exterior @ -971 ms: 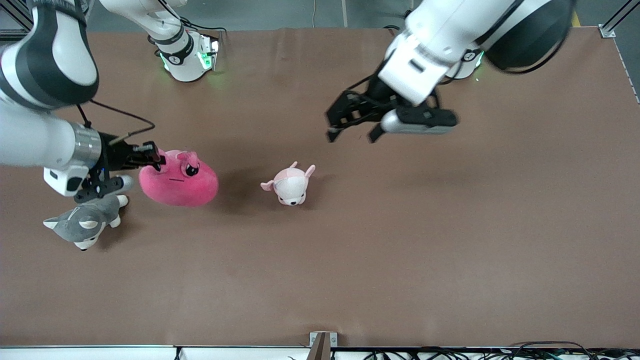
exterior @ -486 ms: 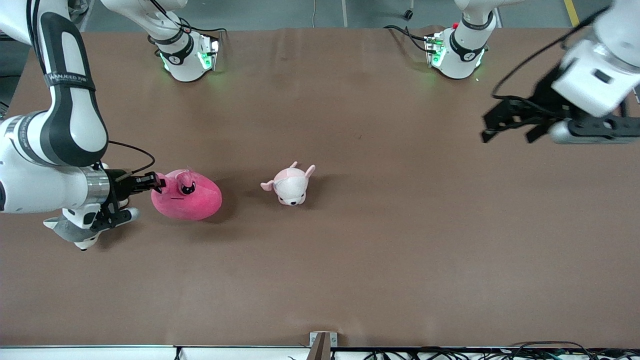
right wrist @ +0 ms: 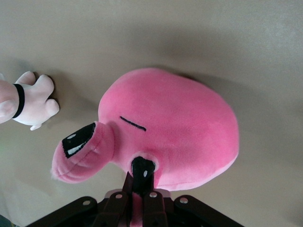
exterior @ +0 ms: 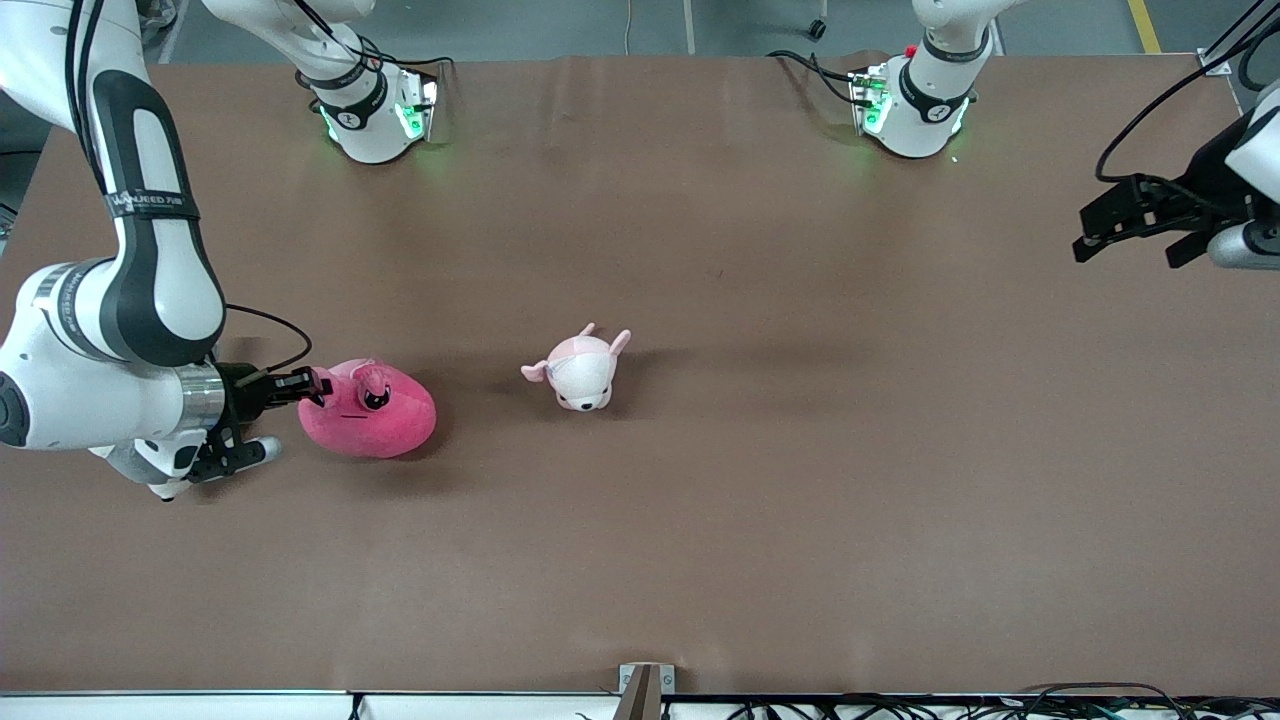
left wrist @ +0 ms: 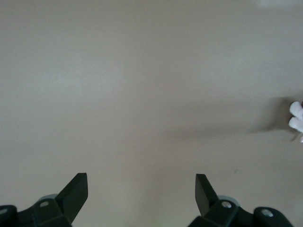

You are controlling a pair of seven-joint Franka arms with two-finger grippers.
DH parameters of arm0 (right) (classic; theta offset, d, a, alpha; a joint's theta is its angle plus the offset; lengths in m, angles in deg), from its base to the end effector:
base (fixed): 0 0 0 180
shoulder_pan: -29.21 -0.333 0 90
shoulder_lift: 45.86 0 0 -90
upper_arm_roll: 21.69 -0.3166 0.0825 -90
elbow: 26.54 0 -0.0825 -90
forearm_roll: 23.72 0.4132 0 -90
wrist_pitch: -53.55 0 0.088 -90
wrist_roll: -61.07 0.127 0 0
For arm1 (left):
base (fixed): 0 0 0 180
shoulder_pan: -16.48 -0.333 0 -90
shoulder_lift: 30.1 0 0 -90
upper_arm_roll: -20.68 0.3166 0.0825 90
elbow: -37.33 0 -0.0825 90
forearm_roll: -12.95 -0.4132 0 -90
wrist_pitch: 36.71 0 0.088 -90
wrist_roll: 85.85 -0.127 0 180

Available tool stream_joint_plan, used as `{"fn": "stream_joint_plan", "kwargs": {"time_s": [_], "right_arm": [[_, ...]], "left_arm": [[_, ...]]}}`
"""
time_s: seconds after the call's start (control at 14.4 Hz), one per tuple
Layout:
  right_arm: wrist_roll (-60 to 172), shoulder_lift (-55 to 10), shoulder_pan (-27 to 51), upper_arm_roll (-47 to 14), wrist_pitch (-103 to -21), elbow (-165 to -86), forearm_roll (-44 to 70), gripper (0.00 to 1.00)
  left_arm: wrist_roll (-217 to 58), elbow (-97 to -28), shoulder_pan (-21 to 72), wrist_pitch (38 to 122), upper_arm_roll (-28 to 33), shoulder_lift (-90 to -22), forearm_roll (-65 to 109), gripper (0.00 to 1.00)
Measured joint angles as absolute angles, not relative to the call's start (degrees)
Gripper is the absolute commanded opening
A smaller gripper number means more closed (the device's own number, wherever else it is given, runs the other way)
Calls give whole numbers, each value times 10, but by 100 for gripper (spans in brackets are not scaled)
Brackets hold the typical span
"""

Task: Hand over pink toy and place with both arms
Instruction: 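Open the right gripper and draw it back from the pink toy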

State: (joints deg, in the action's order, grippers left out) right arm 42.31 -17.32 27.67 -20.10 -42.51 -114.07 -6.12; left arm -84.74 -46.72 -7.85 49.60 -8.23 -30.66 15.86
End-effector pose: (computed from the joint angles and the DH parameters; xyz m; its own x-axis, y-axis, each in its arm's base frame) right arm 0.6727 0.0369 0.3193 0.9297 0.2754 -0.2444 0.1780 -0.9172 -0.3565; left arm 0.5783 -0.0516 0.6463 0.9975 -0.0636 0.0299 -0.0652 -0.9963 0.0558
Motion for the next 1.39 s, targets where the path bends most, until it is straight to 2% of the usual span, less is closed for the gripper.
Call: {"fn": "stream_joint_plan", "kwargs": {"time_s": [0.07, 0.14, 0.42, 0.62, 0.97, 1.18, 1.39], "right_arm": [[423, -167, 277, -201, -428, -1141, -61, 85], [423, -161, 277, -201, -431, -1141, -61, 100], [431, -155, 277, -201, -433, -1125, -61, 100], [471, -171, 277, -200, -416, -1069, -62, 100], [507, -266, 280, -182, -328, -1006, -155, 100], [569, -327, 281, -178, -293, -1003, -185, 100], [609, -353, 281, -177, -275, -1003, -195, 100]], "left_arm": [[-857, -474, -87, 496, -82, -300, 159, 100], [-862, -481, -92, 496, -82, -294, 159, 100], [-863, -497, -93, 497, -83, -286, 159, 100], [-863, -497, -94, 499, -82, -286, 159, 100], [-863, -496, -93, 500, -84, -286, 159, 100], [-863, -495, -93, 501, -84, -285, 159, 100], [-863, -495, -93, 502, -84, -285, 159, 100]]}}
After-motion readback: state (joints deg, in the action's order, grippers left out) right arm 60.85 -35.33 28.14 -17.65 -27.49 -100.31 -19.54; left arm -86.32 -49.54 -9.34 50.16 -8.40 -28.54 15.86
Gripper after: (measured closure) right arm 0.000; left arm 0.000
